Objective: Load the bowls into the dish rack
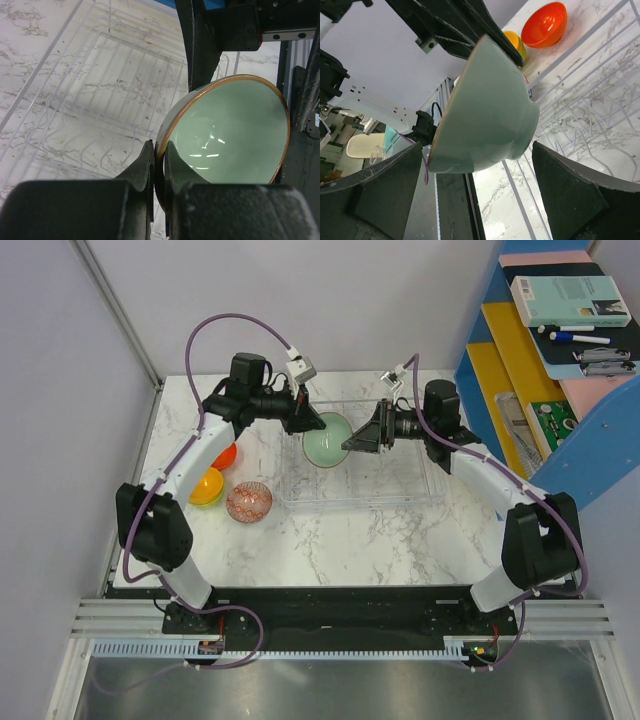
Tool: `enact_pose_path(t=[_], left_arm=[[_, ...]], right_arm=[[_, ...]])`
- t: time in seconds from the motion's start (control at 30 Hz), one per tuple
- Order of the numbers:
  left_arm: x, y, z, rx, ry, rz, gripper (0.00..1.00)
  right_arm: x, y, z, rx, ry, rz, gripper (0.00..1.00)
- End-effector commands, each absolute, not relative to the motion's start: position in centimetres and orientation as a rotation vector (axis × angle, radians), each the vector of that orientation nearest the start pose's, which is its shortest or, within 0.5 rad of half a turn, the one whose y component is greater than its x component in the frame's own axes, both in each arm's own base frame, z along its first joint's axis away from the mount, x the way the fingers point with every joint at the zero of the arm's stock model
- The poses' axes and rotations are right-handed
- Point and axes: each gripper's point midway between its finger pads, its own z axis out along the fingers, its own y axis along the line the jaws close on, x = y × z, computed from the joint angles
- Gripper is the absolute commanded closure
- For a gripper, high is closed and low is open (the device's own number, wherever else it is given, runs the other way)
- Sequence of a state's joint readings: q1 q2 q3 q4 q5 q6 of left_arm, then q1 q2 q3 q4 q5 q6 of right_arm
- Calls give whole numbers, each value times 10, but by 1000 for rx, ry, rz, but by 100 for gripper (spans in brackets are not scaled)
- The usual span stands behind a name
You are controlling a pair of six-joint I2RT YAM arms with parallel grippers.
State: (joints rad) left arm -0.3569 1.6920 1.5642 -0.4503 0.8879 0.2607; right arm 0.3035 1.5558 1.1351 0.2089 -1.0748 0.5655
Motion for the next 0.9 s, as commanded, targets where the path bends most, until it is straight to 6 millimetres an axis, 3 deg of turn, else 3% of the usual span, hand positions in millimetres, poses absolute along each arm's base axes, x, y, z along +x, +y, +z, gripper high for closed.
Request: enact_pose_path(t=[0.0, 0.57, 0.87], left_arm=[[364, -281, 311, 1089, 1602, -984, 98], [363, -286, 307, 1101, 1604, -985, 98], [362, -286, 303, 1094, 1606, -974, 98]], right_arm=[[325, 278, 263, -661, 1848, 1529, 2], [310, 288, 281, -660, 1765, 1734, 12], [302, 288, 295, -678, 1711, 1811, 4]])
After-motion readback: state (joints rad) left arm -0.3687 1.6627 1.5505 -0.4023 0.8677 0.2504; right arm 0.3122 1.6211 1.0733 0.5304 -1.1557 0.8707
